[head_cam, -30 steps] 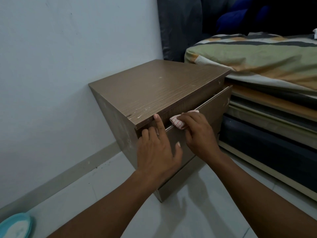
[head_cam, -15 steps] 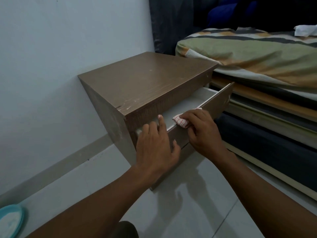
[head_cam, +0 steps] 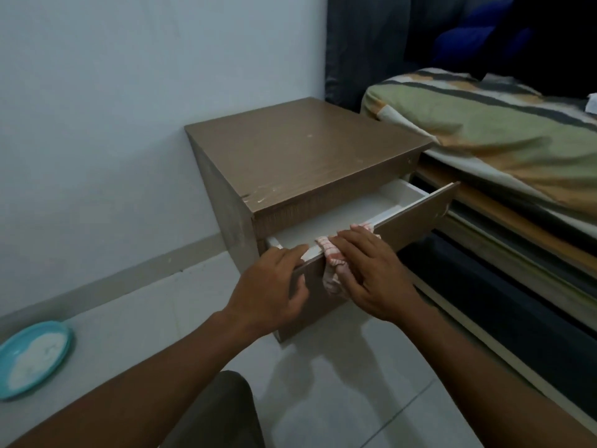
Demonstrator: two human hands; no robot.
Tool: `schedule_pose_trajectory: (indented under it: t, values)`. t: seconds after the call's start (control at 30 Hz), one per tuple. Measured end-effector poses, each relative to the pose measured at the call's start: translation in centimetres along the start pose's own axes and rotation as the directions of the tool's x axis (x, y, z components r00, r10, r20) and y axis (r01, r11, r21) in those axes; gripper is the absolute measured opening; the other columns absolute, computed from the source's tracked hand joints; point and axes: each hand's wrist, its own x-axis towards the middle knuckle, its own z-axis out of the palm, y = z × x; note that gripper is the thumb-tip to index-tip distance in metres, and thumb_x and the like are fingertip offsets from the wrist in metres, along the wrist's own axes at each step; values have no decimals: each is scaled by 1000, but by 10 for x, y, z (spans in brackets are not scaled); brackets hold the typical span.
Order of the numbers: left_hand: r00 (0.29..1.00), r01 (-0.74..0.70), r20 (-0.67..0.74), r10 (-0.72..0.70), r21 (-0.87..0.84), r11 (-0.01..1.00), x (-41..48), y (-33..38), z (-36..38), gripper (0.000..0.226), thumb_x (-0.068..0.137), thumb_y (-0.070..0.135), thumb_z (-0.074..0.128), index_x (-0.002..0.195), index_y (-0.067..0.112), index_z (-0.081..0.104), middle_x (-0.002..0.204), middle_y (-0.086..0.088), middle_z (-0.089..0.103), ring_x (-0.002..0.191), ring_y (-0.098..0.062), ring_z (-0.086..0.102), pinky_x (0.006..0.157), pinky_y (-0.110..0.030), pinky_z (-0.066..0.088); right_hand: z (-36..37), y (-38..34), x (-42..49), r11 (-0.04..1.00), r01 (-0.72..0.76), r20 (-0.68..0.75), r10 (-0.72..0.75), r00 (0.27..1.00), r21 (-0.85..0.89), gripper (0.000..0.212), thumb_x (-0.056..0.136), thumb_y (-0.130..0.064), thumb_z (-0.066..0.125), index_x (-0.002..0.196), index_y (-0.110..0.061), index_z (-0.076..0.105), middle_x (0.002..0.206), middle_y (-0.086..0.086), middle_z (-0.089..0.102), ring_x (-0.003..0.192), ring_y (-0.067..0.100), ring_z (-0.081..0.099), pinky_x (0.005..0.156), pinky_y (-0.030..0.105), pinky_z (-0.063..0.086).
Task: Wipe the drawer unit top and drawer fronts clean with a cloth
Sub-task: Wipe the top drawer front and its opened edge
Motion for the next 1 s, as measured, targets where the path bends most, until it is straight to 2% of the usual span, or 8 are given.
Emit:
schedule_pose_trajectory:
  t: [0.13, 0.23, 0.4, 0.53, 0.63, 0.77, 0.87, 1.0]
  values:
    - [998, 61, -29, -61, 2, 998, -4, 4, -1, 53, 85, 26, 58, 136, 11, 58, 113, -9, 69, 96, -23, 65, 82, -36, 58, -5, 18, 5, 994, 33, 0, -34, 999, -107, 51, 100, -51, 37, 144, -27, 46, 147, 0, 49, 145, 22, 35, 115, 46, 34]
    - [991, 130, -46, -129, 17, 991, -8, 10, -2, 50, 86, 25, 58, 135, 12, 59, 115, -10, 68, 97, -24, 65, 84, -39, 57, -4, 12, 8, 988, 99, 26, -97, 995, -119, 50, 101, -51, 34, 142, -27, 49, 145, -2, 51, 145, 22, 36, 116, 44, 31]
    - [983, 181, -28, -180, 70, 981, -10, 18, -5, 49, 91, 23, 55, 139, 15, 54, 112, -10, 68, 93, -25, 65, 82, -37, 56, 5, -8, 13, 970, 239, 66, -236, 969, -43, 46, 101, -48, 35, 140, -27, 50, 143, -3, 53, 143, 21, 39, 118, 45, 27]
    - [976, 215, -53, -210, 111, 970, -14, 18, 0, 46, 90, 20, 61, 135, 13, 57, 119, -9, 68, 100, -24, 65, 87, -35, 57, 18, -12, 15, 963, 268, 63, -267, 962, 1, 46, 103, -52, 31, 139, -30, 47, 142, -5, 51, 140, 19, 40, 120, 44, 25]
    - [976, 219, -13, -219, 111, 969, -12, 24, 5, 43, 87, 22, 64, 128, 12, 62, 109, -10, 70, 91, -25, 67, 78, -33, 59, 24, 5, 17, 977, 212, 13, -213, 977, 18, 46, 102, -54, 30, 135, -30, 50, 138, -4, 52, 136, 20, 43, 119, 45, 25]
    - [993, 107, 36, -115, 174, 979, 10, 25, 13, 47, 85, 24, 64, 130, 11, 62, 110, -11, 70, 89, -24, 66, 72, -34, 59, 25, 50, 24, 991, 133, -124, -133, 983, -11, 41, 101, -49, 33, 128, -27, 54, 132, -1, 52, 135, 24, 43, 119, 44, 21]
    - [994, 39, 92, -55, 166, 985, 34, 36, 21, 49, 86, 26, 58, 133, 13, 60, 113, -9, 70, 94, -22, 66, 74, -34, 59, 17, 90, 32, 998, 62, -237, -61, 970, -4, 37, 101, -44, 36, 123, -24, 58, 125, 2, 56, 133, 26, 44, 120, 44, 19]
    - [986, -73, 158, 47, 165, 984, 68, 44, 35, 51, 89, 29, 51, 138, 16, 56, 122, -6, 68, 106, -19, 63, 84, -30, 54, 10, 122, 43, 994, -61, -375, 93, 922, 96, 44, 105, -42, 29, 111, -18, 65, 117, 8, 62, 130, 29, 48, 124, 34, 8]
